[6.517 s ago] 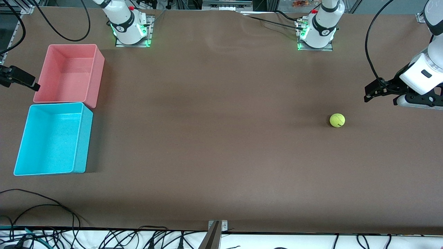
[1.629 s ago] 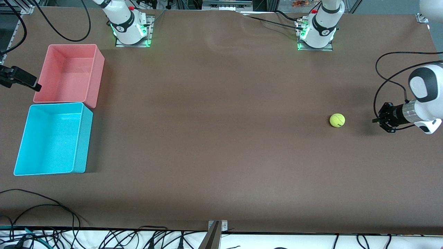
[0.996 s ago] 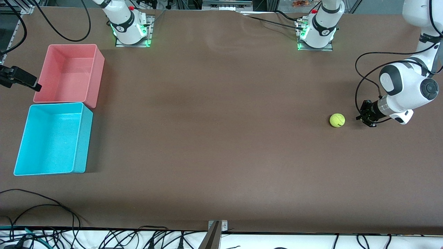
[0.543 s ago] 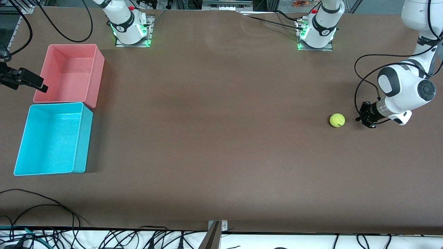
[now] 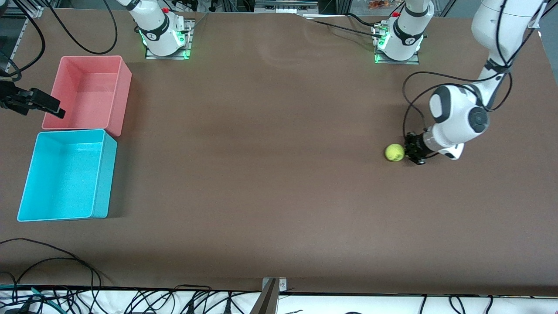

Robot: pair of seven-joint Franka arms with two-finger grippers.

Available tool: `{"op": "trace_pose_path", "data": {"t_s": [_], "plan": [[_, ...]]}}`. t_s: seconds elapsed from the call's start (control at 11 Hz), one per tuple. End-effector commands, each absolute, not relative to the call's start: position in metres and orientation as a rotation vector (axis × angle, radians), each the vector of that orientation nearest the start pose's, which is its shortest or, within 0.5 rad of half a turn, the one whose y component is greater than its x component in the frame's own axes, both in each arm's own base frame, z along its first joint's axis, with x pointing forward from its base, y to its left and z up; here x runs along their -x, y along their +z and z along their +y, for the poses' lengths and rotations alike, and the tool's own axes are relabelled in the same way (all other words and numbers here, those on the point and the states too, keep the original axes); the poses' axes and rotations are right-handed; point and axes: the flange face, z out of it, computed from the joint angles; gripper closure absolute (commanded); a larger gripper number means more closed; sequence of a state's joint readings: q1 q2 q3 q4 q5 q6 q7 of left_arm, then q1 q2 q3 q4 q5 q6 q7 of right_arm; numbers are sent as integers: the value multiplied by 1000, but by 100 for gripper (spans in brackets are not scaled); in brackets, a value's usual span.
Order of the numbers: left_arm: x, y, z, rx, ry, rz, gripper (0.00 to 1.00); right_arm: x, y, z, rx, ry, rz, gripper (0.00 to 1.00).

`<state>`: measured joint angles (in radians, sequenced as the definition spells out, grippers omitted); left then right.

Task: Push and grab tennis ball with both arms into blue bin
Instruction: 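Push the tennis ball with the left gripper toward the bins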

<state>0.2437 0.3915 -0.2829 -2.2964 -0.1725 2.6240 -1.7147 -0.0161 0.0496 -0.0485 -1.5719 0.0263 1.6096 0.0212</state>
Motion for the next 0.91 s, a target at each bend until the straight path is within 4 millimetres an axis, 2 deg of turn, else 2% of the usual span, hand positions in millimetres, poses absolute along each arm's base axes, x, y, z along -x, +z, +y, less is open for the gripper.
{"op": "trace_pose_path", "data": {"t_s": [0.0, 0.09, 0.36, 0.45, 0.54, 0.63, 0.72, 0.81], "plan": [[-526, 192, -12, -1830, -307, 2439, 100, -582, 586, -11, 3110, 76, 71, 0], [-529, 206, 8, -1850, -288, 2440, 100, -584, 580, -2, 3111, 93, 48, 0], [-537, 246, 18, -1969, -230, 2382, 100, -591, 562, 23, 3116, 142, -16, 0], [-537, 256, 28, -2039, -201, 2325, 100, -591, 559, 25, 3115, 151, -21, 0], [-537, 264, 46, -2073, -178, 2279, 100, -592, 556, 21, 3111, 160, -25, 0], [-543, 277, 53, -2134, -135, 2197, 100, -592, 547, 22, 3108, 189, -24, 0], [-546, 286, 55, -2222, -107, 2096, 100, -592, 540, 28, 3109, 206, -26, 0], [-550, 294, 55, -2315, -88, 1983, 100, -590, 525, 47, 3114, 240, -63, 0]]}}
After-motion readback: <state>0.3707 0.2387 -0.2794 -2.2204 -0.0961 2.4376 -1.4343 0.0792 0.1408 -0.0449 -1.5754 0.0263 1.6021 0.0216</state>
